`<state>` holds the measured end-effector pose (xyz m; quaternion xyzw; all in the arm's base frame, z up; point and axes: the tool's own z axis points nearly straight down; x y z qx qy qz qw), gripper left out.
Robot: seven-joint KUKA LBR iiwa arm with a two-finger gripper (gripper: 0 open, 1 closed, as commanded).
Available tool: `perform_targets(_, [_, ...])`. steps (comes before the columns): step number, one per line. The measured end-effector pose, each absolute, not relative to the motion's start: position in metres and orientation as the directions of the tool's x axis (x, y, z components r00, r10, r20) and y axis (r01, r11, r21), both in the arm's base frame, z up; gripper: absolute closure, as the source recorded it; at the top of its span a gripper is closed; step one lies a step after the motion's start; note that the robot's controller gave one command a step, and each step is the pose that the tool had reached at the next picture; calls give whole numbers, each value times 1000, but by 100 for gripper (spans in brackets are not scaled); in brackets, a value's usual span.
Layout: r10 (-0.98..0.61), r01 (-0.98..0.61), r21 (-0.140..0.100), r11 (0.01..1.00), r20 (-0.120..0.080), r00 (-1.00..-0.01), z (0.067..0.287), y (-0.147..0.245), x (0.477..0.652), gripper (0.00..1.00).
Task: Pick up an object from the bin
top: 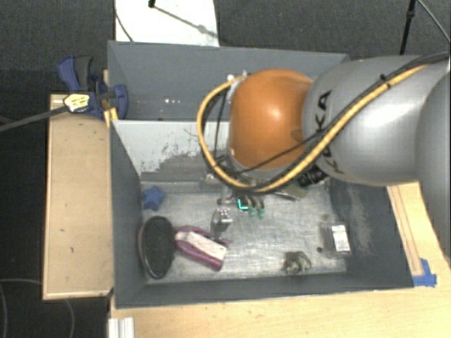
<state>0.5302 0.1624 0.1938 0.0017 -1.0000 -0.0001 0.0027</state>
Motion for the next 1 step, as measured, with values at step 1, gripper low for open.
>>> perform_targets(1, [-108,-108,-1,994,7,-994,86,126,481,0])
